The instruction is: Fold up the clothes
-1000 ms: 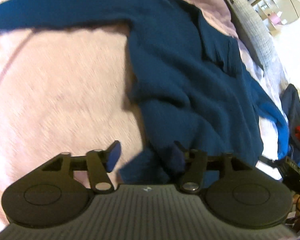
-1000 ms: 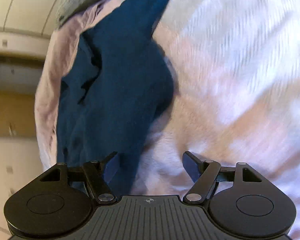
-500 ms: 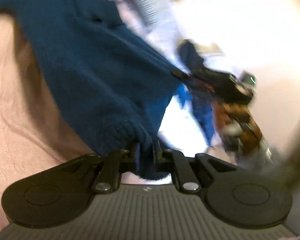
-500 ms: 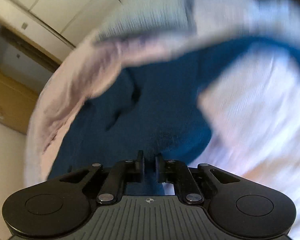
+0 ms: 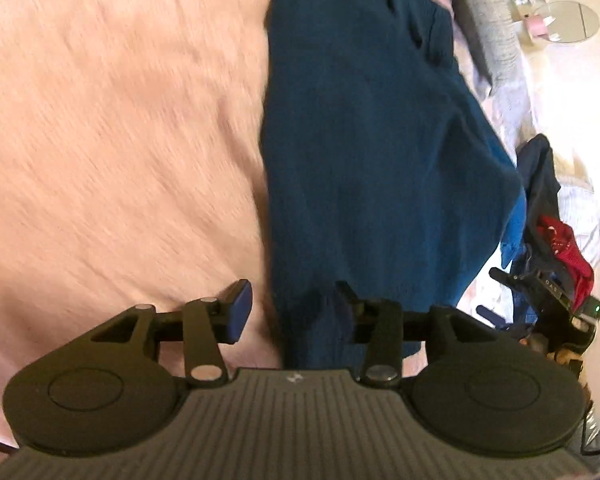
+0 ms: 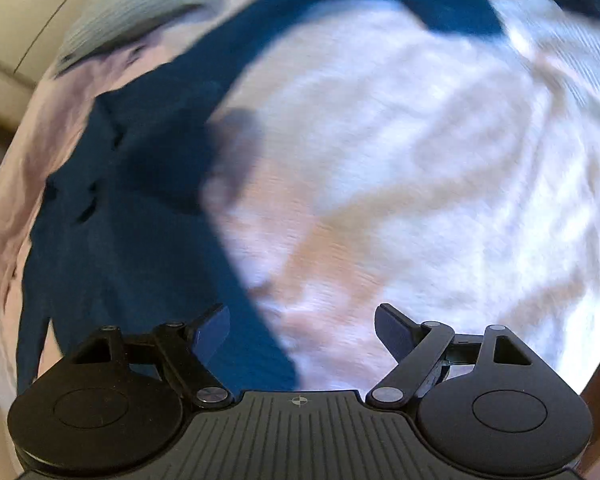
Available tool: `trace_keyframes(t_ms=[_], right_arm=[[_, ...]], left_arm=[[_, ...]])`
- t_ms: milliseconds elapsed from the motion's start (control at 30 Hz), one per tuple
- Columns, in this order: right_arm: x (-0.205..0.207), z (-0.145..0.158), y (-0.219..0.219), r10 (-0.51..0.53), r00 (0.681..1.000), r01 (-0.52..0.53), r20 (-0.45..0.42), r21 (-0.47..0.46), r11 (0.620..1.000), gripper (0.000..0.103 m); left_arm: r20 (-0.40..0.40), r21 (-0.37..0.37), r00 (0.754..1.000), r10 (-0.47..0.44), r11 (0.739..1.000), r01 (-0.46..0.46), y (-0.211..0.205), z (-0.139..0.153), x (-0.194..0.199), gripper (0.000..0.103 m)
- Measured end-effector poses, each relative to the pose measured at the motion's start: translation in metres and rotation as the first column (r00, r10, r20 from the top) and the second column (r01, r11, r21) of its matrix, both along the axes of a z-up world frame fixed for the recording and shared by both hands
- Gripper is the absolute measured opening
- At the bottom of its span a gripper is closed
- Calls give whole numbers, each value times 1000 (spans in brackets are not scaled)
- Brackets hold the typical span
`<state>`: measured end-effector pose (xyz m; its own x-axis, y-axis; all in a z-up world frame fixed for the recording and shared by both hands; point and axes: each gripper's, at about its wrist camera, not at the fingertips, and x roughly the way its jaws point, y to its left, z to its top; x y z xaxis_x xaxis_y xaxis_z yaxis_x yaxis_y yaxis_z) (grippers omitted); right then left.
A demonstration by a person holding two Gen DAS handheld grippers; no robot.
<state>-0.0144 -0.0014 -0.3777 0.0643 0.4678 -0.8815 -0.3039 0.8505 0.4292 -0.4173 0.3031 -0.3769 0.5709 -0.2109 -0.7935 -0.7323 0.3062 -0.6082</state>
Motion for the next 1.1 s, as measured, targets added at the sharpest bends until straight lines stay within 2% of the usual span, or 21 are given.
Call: trace_keyframes(t_ms=[33,100,167,233,333,433,467,500,567,633,767,933,1100], right_arm=[[2,-4,-4,-23,1000,23,-19,13,1000,83],[7,-8,-10,-66,995,72,-76,79,994,83],[11,-11,-16,-106,986,123,-129,130,984,83],[17,-12,-20,-133,978,157,-158,147,977,83],[20,-10,-20,-136,977,162,-166,155,975,83],[23,0,-17,-97,988,119,-122,188,975,79],[23,2,-13,-72,992,91,-102,194,977,77],[22,3,-9,-43,996,58,-82,201,978,76],[18,2,5,27,999,-18,-42,216,976,74],[10,-3,22,107,994,-103,-5,226,969,73],[-10,-11,61,272,958,-286,90,254,924,73],[-20,-23,96,310,950,-297,38,419,858,73],[-22,-37,123,305,951,-301,52,390,870,73]], left_arm=[[12,-14,1000,19,1000,-19,-6,-4,4,45],[32,-47,998,46,998,-44,-14,-11,14,44],[31,-70,999,34,997,-32,-16,-16,22,11],[23,-19,1000,-17,1000,17,-14,-5,30,10],[24,145,993,-116,983,111,-1,32,24,9],[-35,327,998,-55,943,63,41,75,-18,9],[-65,375,998,4,927,20,60,85,-34,9],[-91,404,994,63,915,-21,77,91,-48,9],[-158,464,979,129,885,-42,106,97,-63,10],[-183,485,976,117,874,-14,120,96,-60,11],[-244,474,964,100,880,29,124,72,-37,11],[-247,436,958,144,900,-23,121,50,-29,12],[-223,409,959,175,910,-71,123,47,-31,14]])
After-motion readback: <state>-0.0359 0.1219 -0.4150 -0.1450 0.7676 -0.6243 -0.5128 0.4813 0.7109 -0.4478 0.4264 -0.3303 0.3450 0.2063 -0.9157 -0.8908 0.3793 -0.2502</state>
